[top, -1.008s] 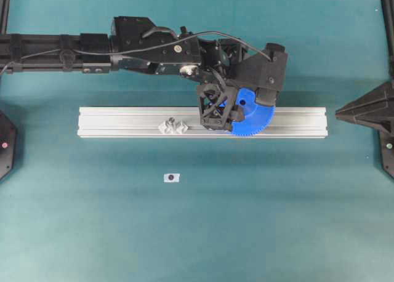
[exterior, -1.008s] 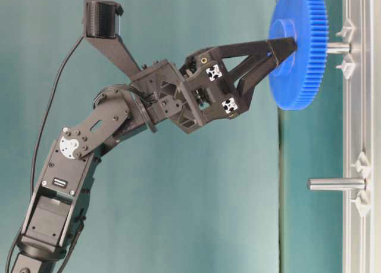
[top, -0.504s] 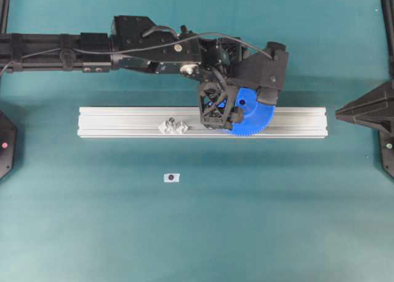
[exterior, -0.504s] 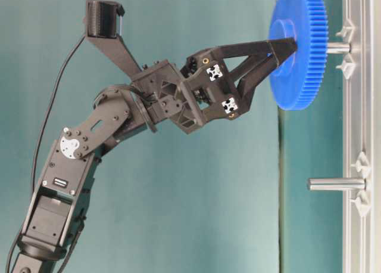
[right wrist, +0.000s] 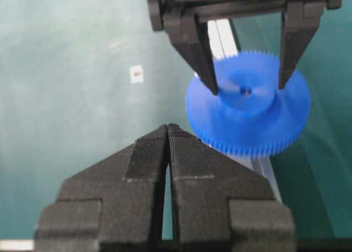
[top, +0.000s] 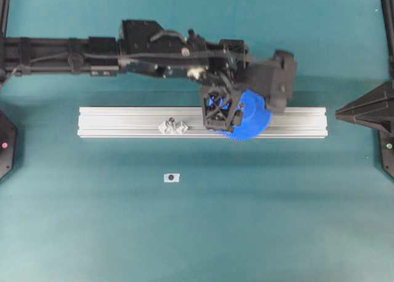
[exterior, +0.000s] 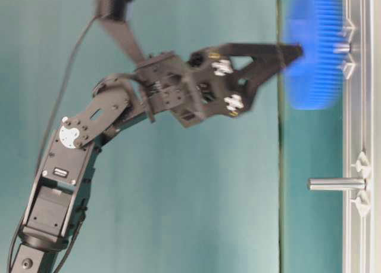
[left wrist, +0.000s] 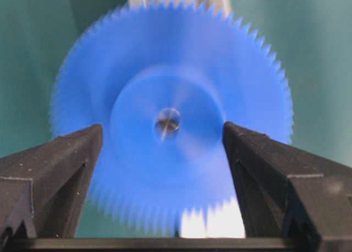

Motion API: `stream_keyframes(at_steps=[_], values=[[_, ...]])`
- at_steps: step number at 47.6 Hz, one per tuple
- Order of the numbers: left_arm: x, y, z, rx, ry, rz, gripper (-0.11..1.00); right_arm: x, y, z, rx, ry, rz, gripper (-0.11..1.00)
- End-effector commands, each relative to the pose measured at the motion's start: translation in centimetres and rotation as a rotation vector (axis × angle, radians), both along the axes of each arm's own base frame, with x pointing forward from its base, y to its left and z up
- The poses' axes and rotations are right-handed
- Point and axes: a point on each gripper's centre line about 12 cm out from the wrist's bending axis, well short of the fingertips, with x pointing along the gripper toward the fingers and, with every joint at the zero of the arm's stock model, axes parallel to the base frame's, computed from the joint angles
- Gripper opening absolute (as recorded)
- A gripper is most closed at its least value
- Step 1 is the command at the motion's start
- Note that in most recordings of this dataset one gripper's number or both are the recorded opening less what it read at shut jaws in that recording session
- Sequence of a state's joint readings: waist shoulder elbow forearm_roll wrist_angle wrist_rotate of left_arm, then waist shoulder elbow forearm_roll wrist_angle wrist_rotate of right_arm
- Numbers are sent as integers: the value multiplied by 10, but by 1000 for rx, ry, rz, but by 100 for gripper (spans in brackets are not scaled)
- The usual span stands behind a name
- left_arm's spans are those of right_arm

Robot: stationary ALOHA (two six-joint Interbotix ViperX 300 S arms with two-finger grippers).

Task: Find the location of the shaft and insert the large gear.
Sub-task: 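Push the gear down onto the shaft with the left gripper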

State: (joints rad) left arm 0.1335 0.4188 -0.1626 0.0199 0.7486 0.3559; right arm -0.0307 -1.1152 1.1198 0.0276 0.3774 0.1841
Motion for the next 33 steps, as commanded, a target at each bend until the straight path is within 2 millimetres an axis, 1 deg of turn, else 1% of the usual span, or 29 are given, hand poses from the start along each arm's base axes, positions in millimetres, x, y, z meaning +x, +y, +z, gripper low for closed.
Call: stream_keyframes(at_steps=[1, 4, 12, 27, 33], values=[[3, -10, 19, 6, -44, -19, 85, 1, 0, 4, 10, -9, -6, 5], [3, -13, 17, 4, -38, -22, 85, 1, 0, 4, 10, -11, -6, 5], [3, -11, 25, 6, -55, -18, 85, 2, 0, 4, 10, -9, -6, 5], [3, -11, 25, 3, -55, -12, 85, 1, 0, 4, 10, -11, -4, 5], [3, -10, 26, -18, -60, 19, 85, 1, 0, 4, 10, -9, -6, 5]])
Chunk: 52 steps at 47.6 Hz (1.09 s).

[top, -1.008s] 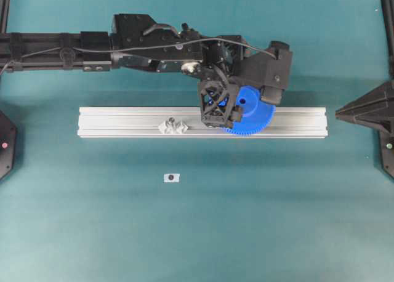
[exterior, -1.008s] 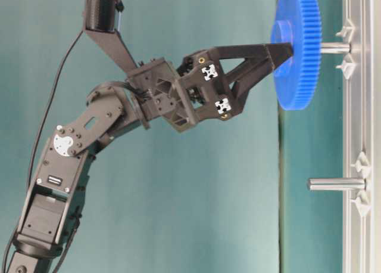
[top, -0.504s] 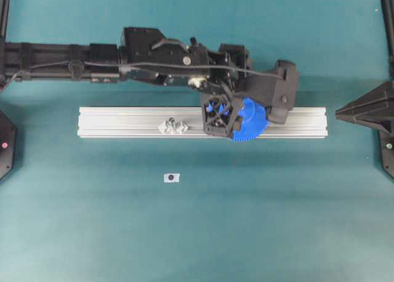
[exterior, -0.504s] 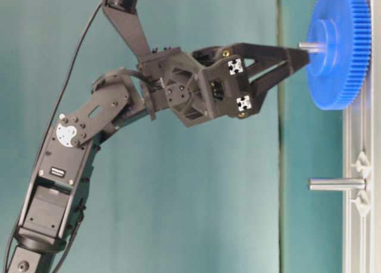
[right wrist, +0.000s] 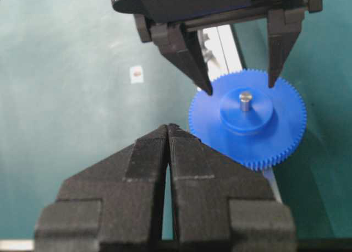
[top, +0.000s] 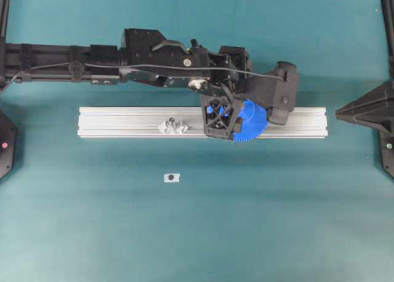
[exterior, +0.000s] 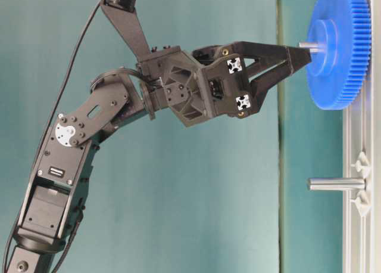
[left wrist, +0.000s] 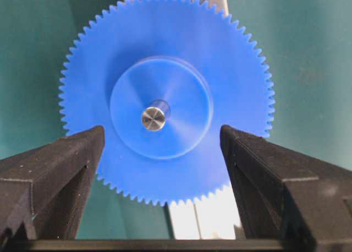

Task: Find the location of the shaft and insert the large gear.
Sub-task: 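Push the gear down onto the shaft with the left gripper, then open the left gripper and withdraw it from the seated gear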

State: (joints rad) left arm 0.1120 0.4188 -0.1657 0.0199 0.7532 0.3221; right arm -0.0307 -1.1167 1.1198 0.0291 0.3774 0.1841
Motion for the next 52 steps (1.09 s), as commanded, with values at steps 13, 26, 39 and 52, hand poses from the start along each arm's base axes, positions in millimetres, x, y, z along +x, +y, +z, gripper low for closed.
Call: stream_keyframes(at_steps=[13, 26, 39, 52], values=[[-2, 2, 26, -14, -61, 36, 85, 1, 0, 3, 8, -8, -6, 5], [-18, 2, 36, -18, -65, 46, 85, -2, 0, 2, 9, 12, -5, 5], [-37, 0, 50, -75, -147, 134, 85, -8, 0, 1, 8, 31, -2, 5], [-68, -9, 66, -139, -321, 192, 85, -9, 0, 0, 10, 41, -3, 5]])
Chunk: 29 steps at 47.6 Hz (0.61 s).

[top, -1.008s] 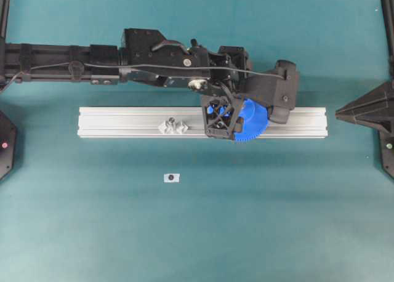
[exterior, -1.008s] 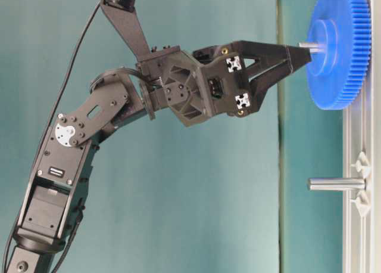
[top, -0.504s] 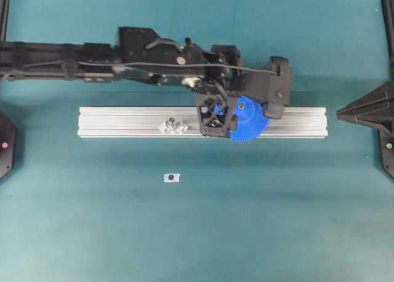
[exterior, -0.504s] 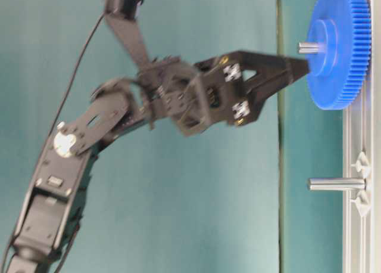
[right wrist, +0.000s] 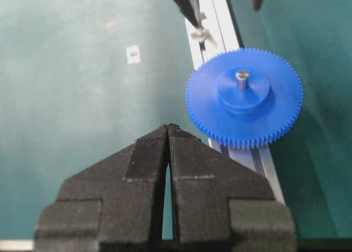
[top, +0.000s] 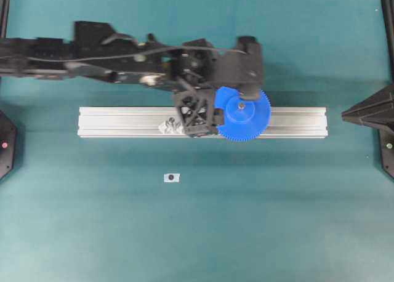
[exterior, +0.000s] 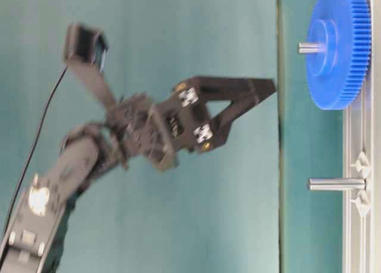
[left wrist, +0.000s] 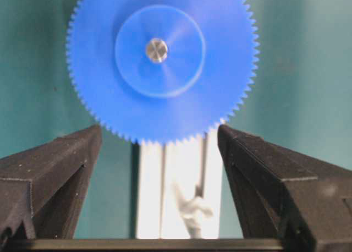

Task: Find the location of the shaft and insert the large gear.
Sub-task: 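Open the left gripper and withdraw it from the seated gear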

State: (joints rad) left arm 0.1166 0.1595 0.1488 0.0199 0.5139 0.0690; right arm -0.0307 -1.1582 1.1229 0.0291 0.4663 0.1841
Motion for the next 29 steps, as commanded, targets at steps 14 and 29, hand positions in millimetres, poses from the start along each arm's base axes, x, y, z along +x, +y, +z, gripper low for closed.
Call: stream_keyframes(at_steps=[14, 29], values=[[-46, -10, 44, -48, -228, 50, 85, 1, -1, 4, 8, -11, -8, 5], [-61, -17, 50, -70, -249, 54, 85, 1, -6, 3, 5, -11, -39, 5]])
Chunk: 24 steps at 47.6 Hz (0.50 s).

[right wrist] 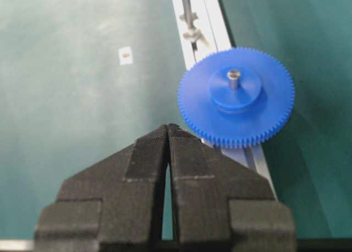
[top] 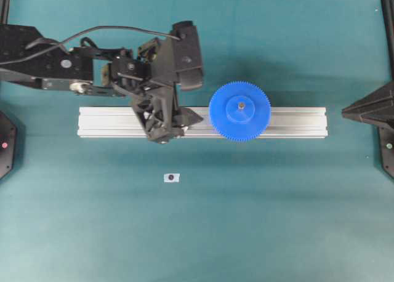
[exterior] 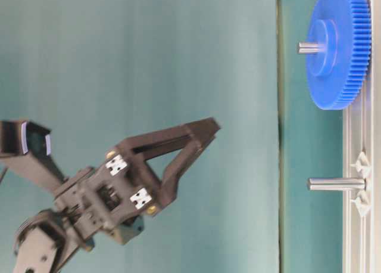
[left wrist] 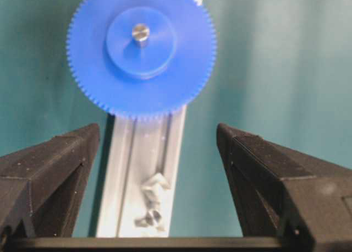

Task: Find the location of the shaft and insert the large gear.
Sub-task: 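Open the left gripper and withdraw it from the seated gear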

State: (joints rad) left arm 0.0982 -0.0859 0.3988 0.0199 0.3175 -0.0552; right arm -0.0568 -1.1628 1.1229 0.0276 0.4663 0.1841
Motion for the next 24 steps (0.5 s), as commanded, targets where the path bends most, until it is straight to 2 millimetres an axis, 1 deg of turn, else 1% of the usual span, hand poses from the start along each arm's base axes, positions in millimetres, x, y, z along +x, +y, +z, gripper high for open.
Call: stream_keyframes(at_steps=[1, 11, 16, 24], values=[[-5, -2, 15, 3, -44, -3, 85, 1, -2, 3, 6, -10, -16, 5], [-16, -4, 23, 7, -86, -5, 85, 1, -3, 0, 7, -5, -21, 5], [-23, -5, 24, 9, -112, -8, 85, 1, -3, -1, 7, -3, -21, 5], [-34, -15, 27, 12, -164, -32, 85, 0, -3, -1, 8, -8, -21, 5]])
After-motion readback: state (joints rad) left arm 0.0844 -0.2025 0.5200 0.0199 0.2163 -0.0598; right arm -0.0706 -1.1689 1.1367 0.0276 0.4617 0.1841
